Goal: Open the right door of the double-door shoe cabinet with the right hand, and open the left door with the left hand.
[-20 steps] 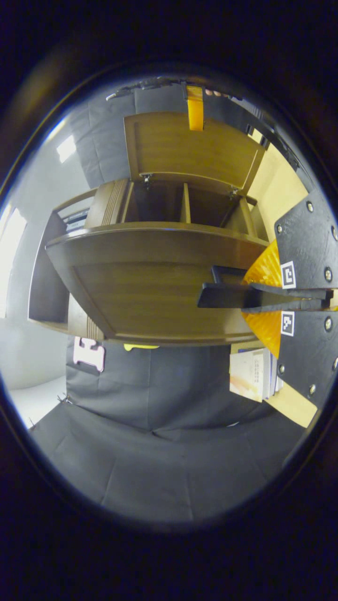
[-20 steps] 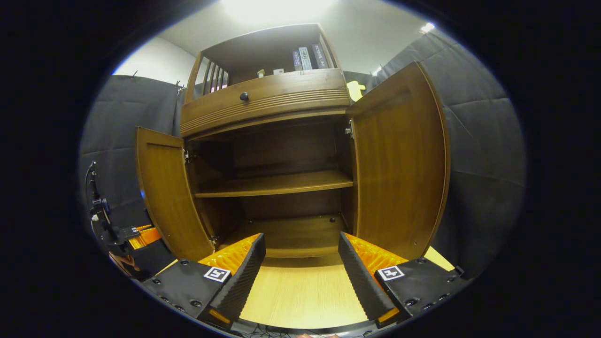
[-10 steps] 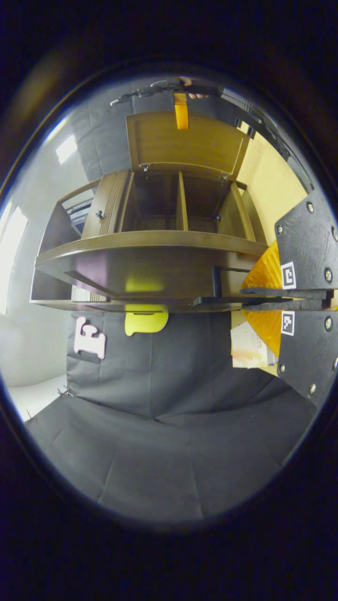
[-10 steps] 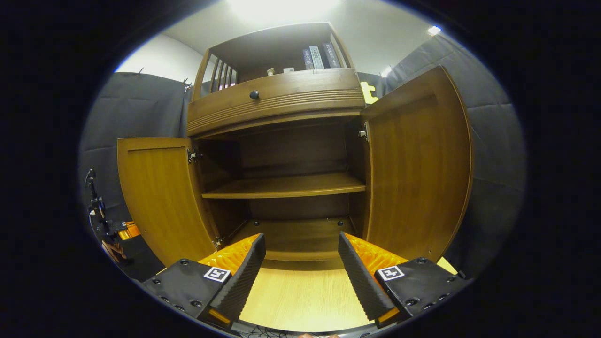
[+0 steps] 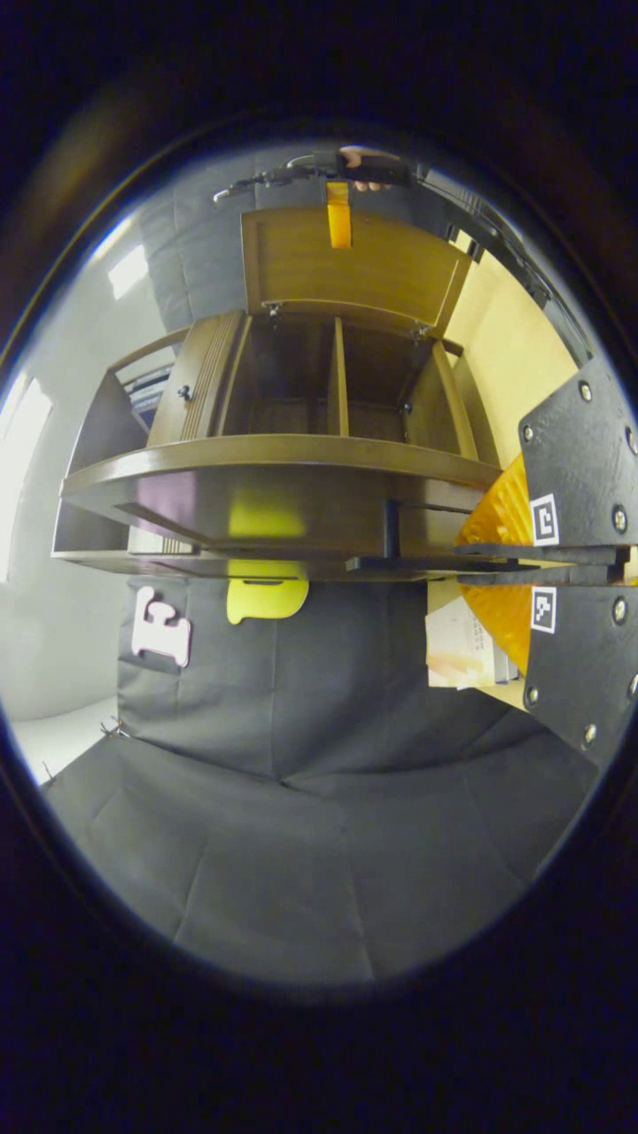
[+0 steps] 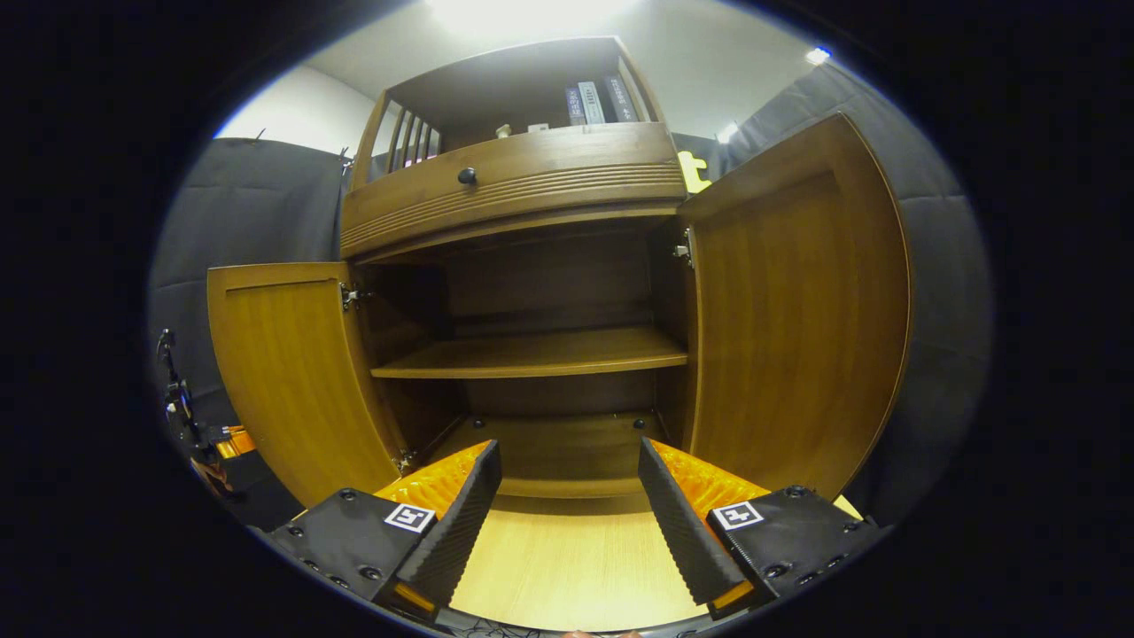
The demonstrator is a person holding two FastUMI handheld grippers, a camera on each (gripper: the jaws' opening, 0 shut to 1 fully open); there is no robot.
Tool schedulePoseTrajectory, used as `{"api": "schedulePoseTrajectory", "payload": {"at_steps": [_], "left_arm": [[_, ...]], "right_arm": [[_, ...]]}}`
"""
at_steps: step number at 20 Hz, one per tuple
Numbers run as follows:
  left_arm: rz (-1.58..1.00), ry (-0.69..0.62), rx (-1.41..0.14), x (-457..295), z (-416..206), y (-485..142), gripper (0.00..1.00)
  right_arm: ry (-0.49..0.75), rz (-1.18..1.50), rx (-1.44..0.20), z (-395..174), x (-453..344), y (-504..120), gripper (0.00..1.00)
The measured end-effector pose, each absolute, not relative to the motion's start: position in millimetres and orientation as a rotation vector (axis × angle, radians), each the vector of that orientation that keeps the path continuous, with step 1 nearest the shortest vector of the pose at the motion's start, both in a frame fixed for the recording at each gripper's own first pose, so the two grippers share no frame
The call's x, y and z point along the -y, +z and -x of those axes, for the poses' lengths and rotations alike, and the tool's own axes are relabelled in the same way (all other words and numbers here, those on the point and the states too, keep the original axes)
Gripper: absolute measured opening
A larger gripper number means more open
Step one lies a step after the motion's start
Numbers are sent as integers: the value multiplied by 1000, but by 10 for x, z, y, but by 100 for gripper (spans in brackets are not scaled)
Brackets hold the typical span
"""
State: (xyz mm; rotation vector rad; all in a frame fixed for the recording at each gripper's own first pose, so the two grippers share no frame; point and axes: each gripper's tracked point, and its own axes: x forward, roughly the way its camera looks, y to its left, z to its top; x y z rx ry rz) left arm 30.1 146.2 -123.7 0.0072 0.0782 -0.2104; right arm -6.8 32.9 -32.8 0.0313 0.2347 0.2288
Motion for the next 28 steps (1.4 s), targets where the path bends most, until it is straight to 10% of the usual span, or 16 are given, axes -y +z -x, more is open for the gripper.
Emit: {"api": "schedulePoseTrajectory", "payload": {"at_steps": [11,21,28], "left_arm": [[84,116,11,-1241,913,-348,2],[84,170,83,-61,1062,166,94],[141,135,110,524,810,362,95]], "right_arm": [[183,-46,-273,64,206,-360,92],[352,55,-171,301,445,-86,98],[350,54,-148,433,778,-56,92]]}}
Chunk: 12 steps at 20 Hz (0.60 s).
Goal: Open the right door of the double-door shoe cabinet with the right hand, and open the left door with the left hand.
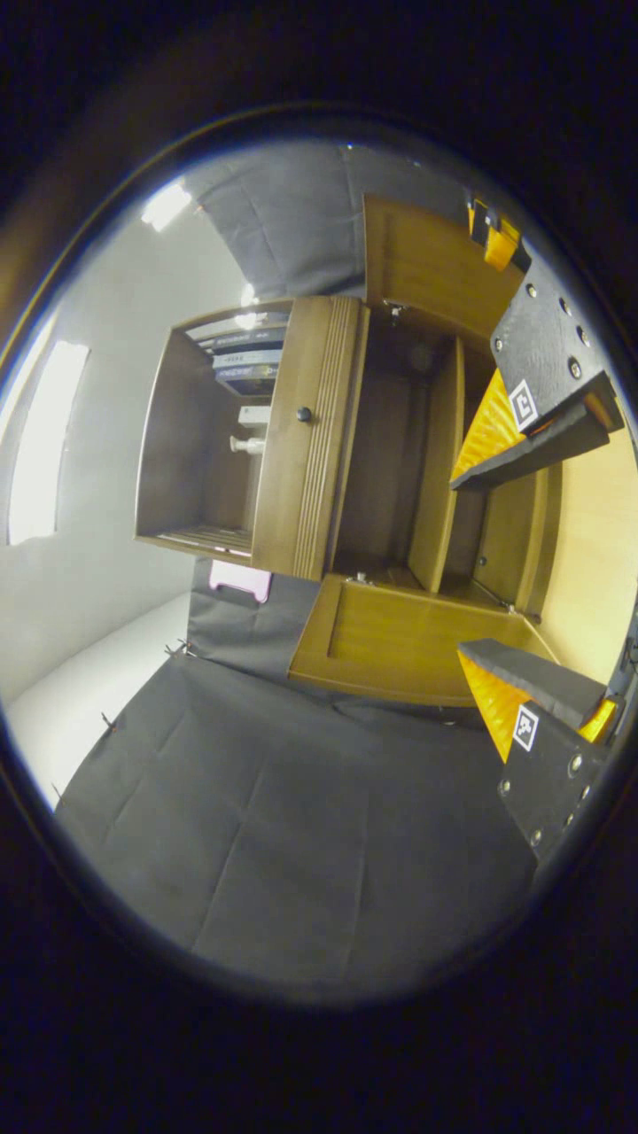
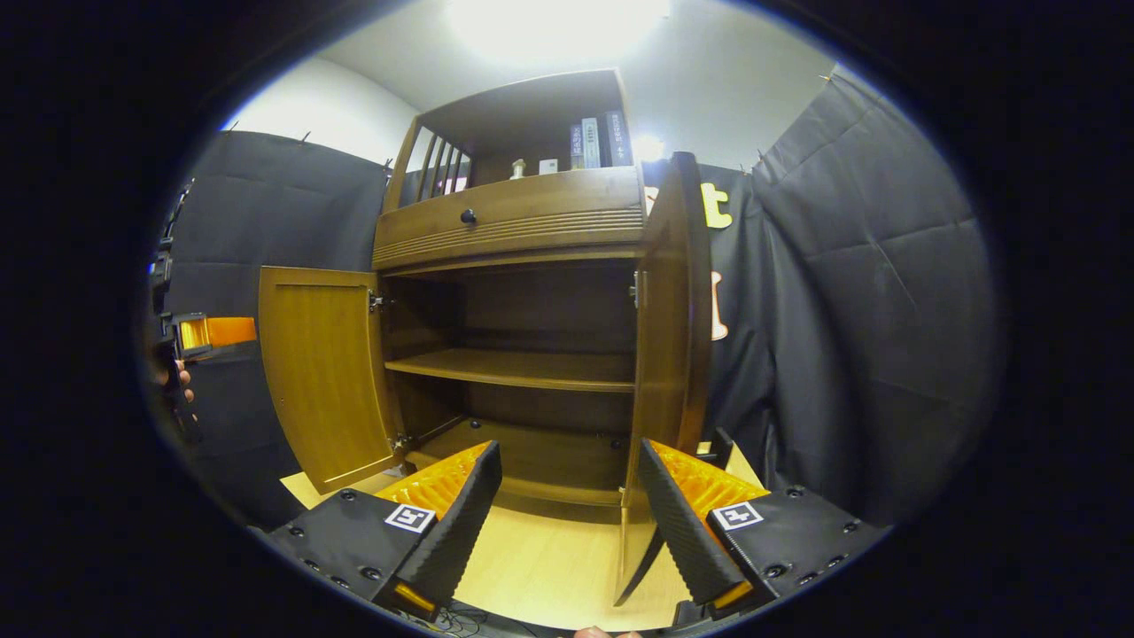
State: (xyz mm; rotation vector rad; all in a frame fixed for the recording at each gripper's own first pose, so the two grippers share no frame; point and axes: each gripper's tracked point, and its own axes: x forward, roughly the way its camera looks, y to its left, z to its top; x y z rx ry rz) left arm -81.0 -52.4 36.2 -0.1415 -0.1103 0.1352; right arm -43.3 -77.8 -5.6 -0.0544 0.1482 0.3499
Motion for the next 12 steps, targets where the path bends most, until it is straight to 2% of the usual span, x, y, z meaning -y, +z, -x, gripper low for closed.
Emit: {"api": "schedulePoseTrajectory", "payload": {"at_steps": [4,6,8,10,12], "left_arm": [[85,127,82,587,626,221,94],[49,159,84,436,581,178,94],[4,187,96,249,583,174,94],[-30,174,108,136,590,200,94],[-32,140,87,57,550,124,94]], "right_arm": [[283,18,-138,510,786,73,93],[263,11,-110,518,671,177,92],[226,18,-97,499,577,236,96],[208,12,-104,499,421,256,92],[187,12,-104,500,280,302,95]]}}
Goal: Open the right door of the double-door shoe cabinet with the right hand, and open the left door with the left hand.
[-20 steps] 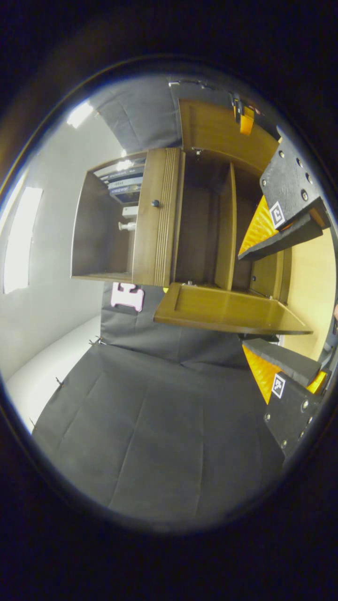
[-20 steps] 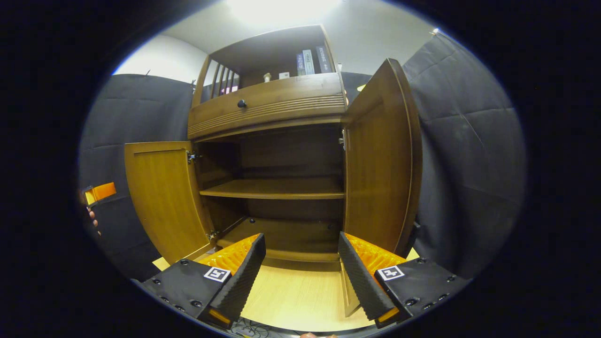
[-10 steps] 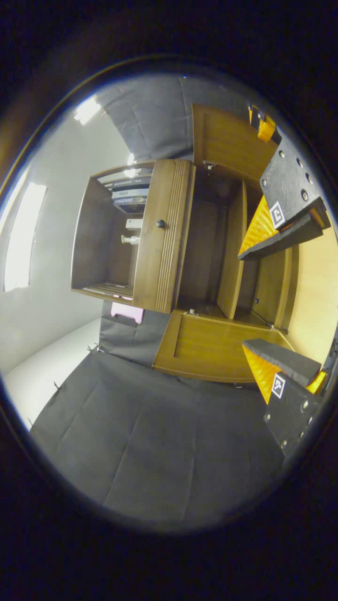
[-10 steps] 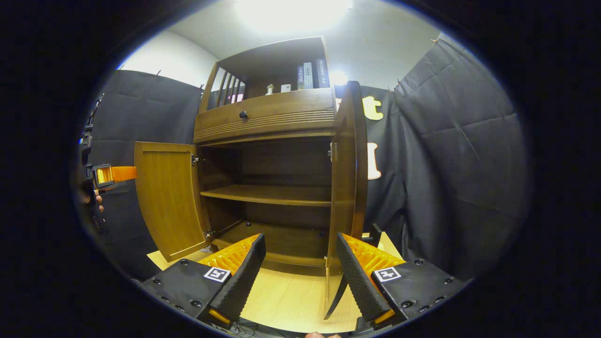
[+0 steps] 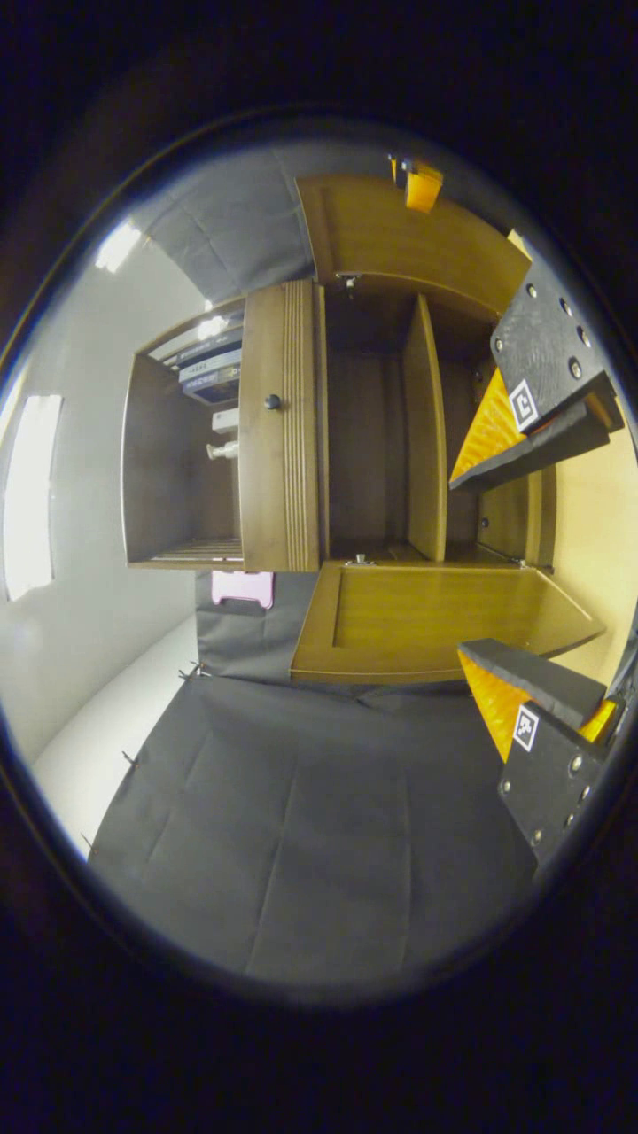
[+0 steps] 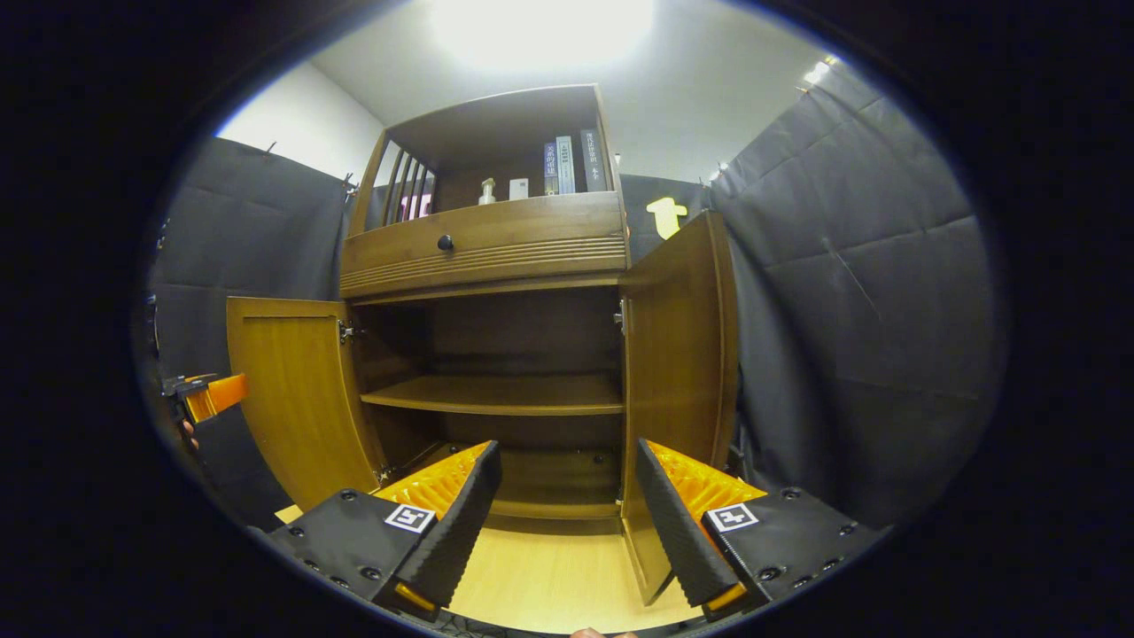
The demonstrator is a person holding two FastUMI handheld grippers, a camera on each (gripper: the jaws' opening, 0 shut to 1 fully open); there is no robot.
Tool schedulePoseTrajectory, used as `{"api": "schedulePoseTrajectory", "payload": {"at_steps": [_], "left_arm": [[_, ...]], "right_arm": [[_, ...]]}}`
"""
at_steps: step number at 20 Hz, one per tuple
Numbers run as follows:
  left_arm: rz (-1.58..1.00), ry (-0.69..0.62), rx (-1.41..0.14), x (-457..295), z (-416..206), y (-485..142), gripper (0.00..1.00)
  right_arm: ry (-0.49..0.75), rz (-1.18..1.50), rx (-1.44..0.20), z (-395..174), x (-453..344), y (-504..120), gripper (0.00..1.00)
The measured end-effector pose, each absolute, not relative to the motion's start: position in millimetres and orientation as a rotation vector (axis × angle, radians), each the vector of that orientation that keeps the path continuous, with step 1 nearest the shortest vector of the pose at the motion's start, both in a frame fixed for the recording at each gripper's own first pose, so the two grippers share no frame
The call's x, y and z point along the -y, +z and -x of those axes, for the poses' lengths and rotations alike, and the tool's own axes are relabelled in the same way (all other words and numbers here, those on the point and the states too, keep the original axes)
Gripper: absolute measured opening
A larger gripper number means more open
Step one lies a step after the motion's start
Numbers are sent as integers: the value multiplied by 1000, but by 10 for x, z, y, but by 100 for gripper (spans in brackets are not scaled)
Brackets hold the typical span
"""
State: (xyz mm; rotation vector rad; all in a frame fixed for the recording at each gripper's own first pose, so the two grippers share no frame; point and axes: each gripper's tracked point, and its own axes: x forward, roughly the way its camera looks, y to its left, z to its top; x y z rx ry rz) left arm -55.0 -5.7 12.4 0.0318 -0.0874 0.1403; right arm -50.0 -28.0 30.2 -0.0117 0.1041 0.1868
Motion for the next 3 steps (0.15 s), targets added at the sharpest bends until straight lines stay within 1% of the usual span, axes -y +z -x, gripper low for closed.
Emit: {"api": "schedulePoseTrajectory", "payload": {"at_steps": [3], "left_arm": [[-40,97,0,-47,439,-169,95]], "right_arm": [[152,38,-110,503,102,323,95]]}}
